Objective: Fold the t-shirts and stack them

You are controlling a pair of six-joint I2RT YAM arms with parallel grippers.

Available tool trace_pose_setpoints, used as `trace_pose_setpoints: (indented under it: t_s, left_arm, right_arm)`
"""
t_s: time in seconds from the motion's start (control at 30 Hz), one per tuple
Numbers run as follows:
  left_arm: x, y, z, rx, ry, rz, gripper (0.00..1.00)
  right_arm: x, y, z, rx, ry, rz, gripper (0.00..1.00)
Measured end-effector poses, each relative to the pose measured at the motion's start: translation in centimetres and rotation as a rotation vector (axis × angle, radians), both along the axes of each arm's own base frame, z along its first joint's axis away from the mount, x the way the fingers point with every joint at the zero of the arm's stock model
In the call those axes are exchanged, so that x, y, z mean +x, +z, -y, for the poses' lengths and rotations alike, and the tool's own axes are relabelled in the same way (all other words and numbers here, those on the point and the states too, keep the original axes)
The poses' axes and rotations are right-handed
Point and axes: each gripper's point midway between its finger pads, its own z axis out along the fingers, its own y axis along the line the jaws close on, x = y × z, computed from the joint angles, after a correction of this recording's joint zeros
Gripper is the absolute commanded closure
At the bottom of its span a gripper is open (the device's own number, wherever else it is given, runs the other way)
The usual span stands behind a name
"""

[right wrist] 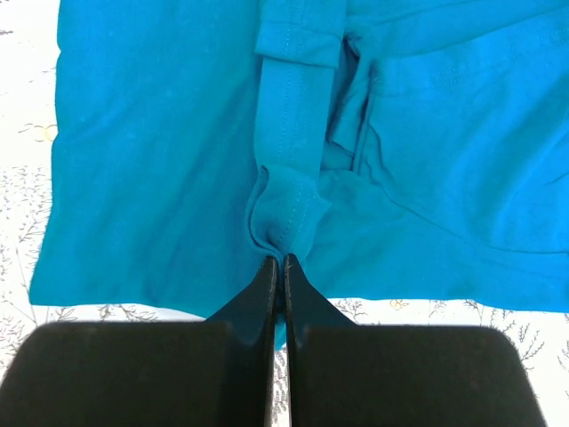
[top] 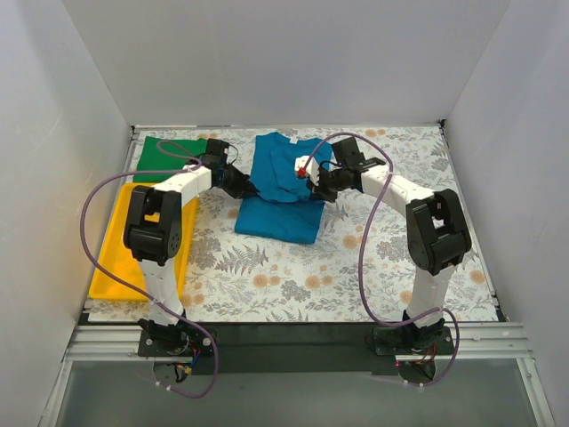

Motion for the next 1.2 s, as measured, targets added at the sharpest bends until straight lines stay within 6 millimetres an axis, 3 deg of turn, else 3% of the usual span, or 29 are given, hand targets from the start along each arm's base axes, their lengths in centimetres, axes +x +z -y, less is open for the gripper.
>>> trace_pose_setpoints:
  t_s: [0.37, 0.77, 1.2]
  left_arm:
    - [1.3, -0.4, 0.2, -0.005, -0.001, 0.003, 1.00]
    - [2.3, 0.6, 0.4, -0.016, -0.004, 0.031, 1.00]
    - [2.4, -1.6, 0.1, -0.008, 0.003, -0.013, 1.00]
  right_arm:
    - [1.9, -0.5, 0.4, -0.007, -0.044, -0.010, 0.99]
    - [3.0, -1.2, 0.0, -0.011, -0.054, -0.020, 0.99]
    - [4.6, -0.5, 0.0, -0.010, -0.083, -0.003, 0.99]
